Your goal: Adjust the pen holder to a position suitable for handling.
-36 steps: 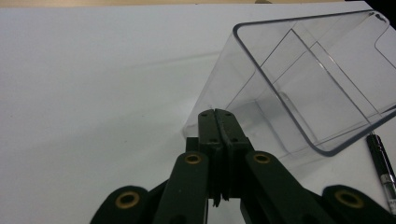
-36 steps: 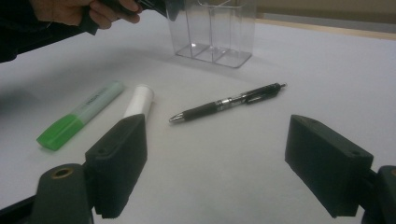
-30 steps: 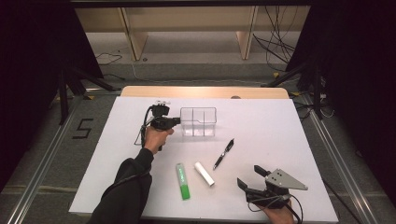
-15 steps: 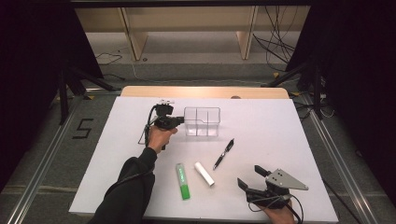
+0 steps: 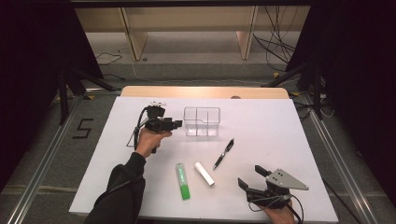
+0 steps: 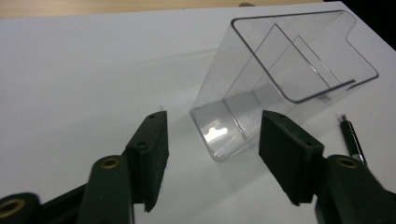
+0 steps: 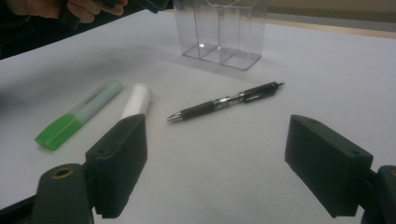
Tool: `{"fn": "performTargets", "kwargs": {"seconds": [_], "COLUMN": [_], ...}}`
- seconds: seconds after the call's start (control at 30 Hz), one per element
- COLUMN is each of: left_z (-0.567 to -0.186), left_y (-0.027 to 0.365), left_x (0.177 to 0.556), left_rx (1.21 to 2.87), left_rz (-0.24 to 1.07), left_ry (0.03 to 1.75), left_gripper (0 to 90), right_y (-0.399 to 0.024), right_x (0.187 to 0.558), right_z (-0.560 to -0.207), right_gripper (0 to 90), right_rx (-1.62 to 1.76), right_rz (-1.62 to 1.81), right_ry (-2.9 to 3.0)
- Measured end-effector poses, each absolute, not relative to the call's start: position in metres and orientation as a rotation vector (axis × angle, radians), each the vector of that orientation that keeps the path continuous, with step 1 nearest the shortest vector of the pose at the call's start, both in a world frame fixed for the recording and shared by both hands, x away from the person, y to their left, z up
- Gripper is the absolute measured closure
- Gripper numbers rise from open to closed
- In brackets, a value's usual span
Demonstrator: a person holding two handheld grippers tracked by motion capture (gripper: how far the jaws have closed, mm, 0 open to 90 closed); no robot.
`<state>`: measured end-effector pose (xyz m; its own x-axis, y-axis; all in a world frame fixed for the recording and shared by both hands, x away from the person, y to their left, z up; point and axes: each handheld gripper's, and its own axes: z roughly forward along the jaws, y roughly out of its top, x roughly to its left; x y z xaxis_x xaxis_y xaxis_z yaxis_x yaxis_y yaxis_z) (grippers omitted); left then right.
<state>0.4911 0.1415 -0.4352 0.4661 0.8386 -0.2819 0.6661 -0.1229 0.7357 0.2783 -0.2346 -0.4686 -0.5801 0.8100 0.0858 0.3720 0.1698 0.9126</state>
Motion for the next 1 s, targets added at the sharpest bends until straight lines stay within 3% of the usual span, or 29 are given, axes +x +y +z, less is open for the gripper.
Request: {"fn": "performTargets", "kwargs": {"seconds": [0.13, 0.33, 1.0], "left_z": [-0.437, -0.431, -0.428], "left_y": [0.147, 0.143, 0.102], "left_x": [0.48, 0.47, 0.442], "left_rx": [1.853, 1.878, 1.998], "left_rz": [0.204, 0.162, 0.145], "left_ry": [1.265, 1.245, 1.143], "left_gripper": [30.6, 21.9, 16.6], "right_y": [-0.235, -0.235, -0.241], "right_x": [0.279, 0.279, 0.277], "right_z": [-0.469, -0.469, -0.468], "right_gripper": [21.8, 21.8, 21.8], "right_rx": [1.121, 1.121, 1.124], "right_rz": [1.39, 1.39, 1.394], "right_ry": [2.03, 2.029, 2.012]}}
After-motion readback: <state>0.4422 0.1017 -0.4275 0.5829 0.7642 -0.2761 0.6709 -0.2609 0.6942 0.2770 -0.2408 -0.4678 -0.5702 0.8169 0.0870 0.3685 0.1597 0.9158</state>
